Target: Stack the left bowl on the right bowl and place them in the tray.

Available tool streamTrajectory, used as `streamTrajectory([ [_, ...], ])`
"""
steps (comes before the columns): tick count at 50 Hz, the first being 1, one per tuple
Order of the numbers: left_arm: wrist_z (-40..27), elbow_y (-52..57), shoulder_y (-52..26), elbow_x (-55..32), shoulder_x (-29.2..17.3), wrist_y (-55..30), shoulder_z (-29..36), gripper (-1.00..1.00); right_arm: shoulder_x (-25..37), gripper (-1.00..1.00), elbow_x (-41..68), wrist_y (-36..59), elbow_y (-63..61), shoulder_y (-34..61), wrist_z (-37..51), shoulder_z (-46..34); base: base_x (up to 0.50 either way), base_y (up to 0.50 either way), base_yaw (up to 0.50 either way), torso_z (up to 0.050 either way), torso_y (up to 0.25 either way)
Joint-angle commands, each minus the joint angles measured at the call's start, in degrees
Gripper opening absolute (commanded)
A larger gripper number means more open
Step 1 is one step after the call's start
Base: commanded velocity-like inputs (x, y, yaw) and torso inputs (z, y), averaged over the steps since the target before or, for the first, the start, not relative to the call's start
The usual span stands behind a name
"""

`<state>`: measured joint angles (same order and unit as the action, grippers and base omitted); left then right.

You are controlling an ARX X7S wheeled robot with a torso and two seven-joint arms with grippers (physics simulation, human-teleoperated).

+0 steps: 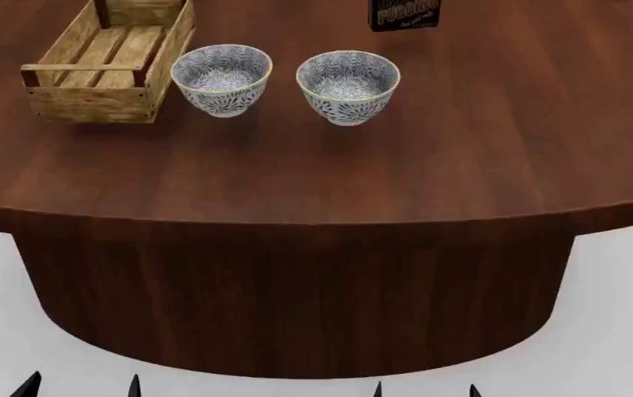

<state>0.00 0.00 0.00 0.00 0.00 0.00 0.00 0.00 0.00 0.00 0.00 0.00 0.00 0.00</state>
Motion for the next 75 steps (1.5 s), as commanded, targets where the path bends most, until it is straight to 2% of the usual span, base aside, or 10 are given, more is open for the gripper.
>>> streamTrajectory([
  [1,-0.6,0.0,0.0,-0.6,-0.6,0.0,0.6,1.0,0.6,1.0,0.6,0.0,-0.2,-0.2,0.7,-0.7,0.0,0.0,0.0,0.0,0.0],
  [18,-4.0,1.2,1.2,-4.0,-2.7,1.6,3.0,1.0,3.4,1.0,3.9,1.9,-2.5,-0.6,3.5,-2.8,0.0,0.0,0.0,0.0,0.0],
  [24,-6.2,9.6,3.7,-3.5,-3.8,-1.0,3.4,1.0,4.0,1.0,5.1,5.6,-6.9,0.1,4.8,-2.4,0.0,0.0,0.0,0.0,0.0],
  [34,-9.2,26.1,4.0,-0.4,-5.9,-14.0,4.4,1.0,5.3,1.0,8.8,15.0,-19.8,2.2,6.4,-1.4,0.0,0.0,0.0,0.0,0.0],
  [45,-10.6,44.8,-0.2,4.7,-7.5,-33.9,7.8,1.0,7.6,1.0,13.7,23.7,-30.2,5.9,8.1,1.5,0.0,0.0,0.0,0.0,0.0],
  [50,-11.0,51.8,-1.0,5.8,-7.5,-37.4,9.0,1.0,8.1,1.0,15.4,27.6,-35.0,6.7,9.2,2.0,0.0,0.0,0.0,0.0,0.0],
  [56,-9.5,60.0,-4.3,13.1,-8.2,-47.1,14.3,1.0,8.3,1.0,17.5,32.0,-39.8,8.5,11.1,3.0,0.0,0.0,0.0,0.0,0.0],
  [59,1.3,60.0,-2.6,24.1,-0.3,-43.5,12.6,1.0,8.8,1.0,17.5,32.8,-40.5,9.6,11.8,3.2,0.0,0.0,0.0,0.0,0.0],
  [67,1.9,60.0,-4.8,26.9,0.0,-44.6,13.6,1.0,8.5,1.0,20.1,37.6,-44.8,10.9,14.1,4.1,0.0,0.0,0.0,0.0,0.0],
  [75,-0.6,60.0,-1.6,25.8,0.0,-40.8,12.4,1.0,8.9,1.0,22.1,40.5,-48.2,12.0,15.6,4.7,0.0,0.0,0.0,0.0,0.0],
])
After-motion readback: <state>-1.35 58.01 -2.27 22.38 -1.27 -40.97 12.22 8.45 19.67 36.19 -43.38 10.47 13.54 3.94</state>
